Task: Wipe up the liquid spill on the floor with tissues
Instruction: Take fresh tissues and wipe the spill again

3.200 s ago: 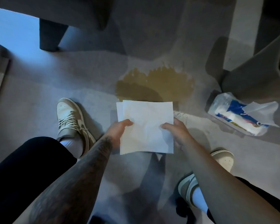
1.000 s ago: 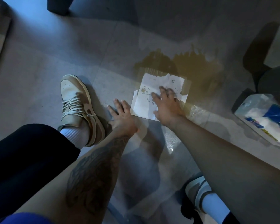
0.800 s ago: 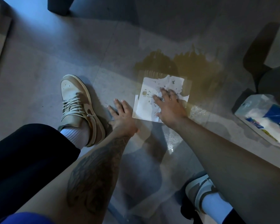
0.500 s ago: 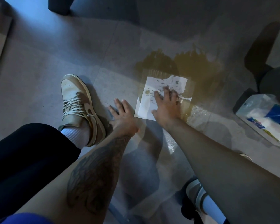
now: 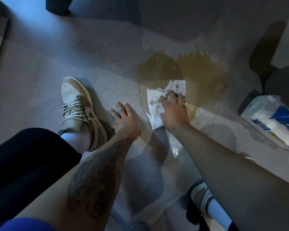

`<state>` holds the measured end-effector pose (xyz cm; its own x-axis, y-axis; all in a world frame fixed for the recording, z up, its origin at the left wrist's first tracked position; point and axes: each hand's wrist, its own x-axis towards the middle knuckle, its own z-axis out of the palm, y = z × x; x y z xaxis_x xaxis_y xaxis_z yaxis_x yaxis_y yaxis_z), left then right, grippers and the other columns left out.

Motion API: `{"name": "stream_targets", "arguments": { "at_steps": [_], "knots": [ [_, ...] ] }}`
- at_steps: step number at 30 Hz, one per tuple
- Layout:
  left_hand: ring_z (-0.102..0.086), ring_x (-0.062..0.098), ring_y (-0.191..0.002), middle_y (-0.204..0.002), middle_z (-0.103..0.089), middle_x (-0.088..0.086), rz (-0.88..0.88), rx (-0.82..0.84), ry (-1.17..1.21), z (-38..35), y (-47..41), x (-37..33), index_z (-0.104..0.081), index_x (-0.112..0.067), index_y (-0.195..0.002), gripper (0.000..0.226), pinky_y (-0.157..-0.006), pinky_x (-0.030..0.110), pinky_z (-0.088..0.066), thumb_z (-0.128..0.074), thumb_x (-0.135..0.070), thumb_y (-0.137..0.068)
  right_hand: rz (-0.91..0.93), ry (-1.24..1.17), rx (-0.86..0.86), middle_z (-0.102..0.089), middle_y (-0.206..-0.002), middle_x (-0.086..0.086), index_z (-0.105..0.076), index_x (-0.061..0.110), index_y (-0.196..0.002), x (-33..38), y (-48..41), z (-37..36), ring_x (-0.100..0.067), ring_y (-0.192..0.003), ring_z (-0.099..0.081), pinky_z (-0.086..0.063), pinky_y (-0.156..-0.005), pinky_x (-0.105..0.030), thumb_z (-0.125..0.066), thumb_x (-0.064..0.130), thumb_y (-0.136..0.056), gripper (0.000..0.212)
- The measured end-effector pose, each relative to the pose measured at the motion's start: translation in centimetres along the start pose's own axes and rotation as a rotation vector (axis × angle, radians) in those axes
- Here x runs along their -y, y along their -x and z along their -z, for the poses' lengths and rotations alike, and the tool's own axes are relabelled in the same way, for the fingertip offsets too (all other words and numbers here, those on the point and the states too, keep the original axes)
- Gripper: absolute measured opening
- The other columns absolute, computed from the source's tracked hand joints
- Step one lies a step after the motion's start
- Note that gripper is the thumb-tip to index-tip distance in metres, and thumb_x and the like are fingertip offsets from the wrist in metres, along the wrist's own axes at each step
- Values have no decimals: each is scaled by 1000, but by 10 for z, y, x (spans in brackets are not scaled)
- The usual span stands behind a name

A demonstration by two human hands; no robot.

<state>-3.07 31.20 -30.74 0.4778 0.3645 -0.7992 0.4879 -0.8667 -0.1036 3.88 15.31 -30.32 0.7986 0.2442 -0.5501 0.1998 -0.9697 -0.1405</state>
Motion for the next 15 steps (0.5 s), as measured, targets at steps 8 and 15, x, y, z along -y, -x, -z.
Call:
{"name": "stream_targets", "arguments": {
  "at_steps": [8,15],
  "knots": [
    [21,50,-147,-158,38,14,-26,-4,19,0,1,2,29,-13,-153,148,-106,69,-38,-87,-51,-68,101,21,-7,-41,-142,-11,-52,18,-135,-12,-10,12,-35,-134,-32,-50,-89,-44,-73,21,-85,54],
    [21,50,-147,-159,37,14,-11,8,-2,2,0,1,29,-14,-152,149,-104,69,-39,-87,-53,-67,105,-24,6,-53,-126,-10,-63,16,-112,-21,-8,14,-35,-115,-49,-46,-78,-36,-62,5,-85,29]
  ]
}}
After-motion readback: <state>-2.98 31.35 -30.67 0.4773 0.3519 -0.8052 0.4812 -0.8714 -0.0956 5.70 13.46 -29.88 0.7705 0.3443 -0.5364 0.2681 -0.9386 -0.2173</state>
